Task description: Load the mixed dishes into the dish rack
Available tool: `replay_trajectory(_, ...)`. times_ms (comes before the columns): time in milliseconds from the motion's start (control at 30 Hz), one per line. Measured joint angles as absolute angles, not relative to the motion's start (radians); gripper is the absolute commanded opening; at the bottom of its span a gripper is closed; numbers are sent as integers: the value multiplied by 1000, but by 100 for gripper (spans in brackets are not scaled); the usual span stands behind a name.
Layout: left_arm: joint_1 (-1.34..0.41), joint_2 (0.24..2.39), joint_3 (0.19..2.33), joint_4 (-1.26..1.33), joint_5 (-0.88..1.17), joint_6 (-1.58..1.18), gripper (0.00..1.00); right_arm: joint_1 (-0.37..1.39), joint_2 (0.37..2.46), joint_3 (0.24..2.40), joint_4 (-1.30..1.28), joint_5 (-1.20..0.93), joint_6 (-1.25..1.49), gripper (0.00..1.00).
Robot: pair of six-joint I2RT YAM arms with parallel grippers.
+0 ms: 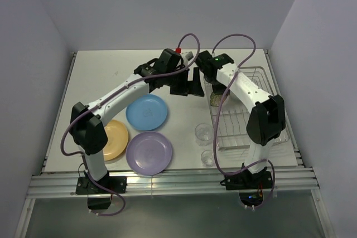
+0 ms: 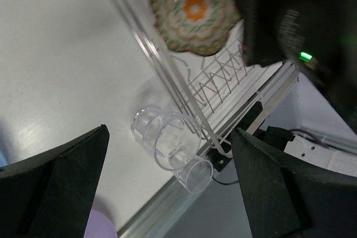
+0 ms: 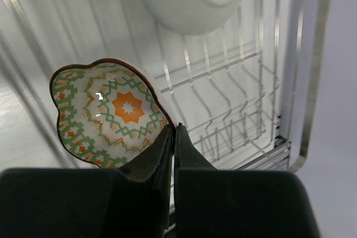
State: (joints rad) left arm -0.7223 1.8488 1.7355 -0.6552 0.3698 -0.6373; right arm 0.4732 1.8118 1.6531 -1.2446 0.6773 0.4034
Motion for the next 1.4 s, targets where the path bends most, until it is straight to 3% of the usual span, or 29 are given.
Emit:
replay_trajectory(400,-891,1453,1400,-294,260,-232,99,393,1659,1677,-1312,351,395,0)
replay_trajectory(767,-1009,1449,1292,-233,131,27,99,344,1558,1626,-1314,145,395,0)
replay_trajectory(1400,-1094,1515,1321,-266,134,227,99,341,1499,1585,-1315,-143,392,0)
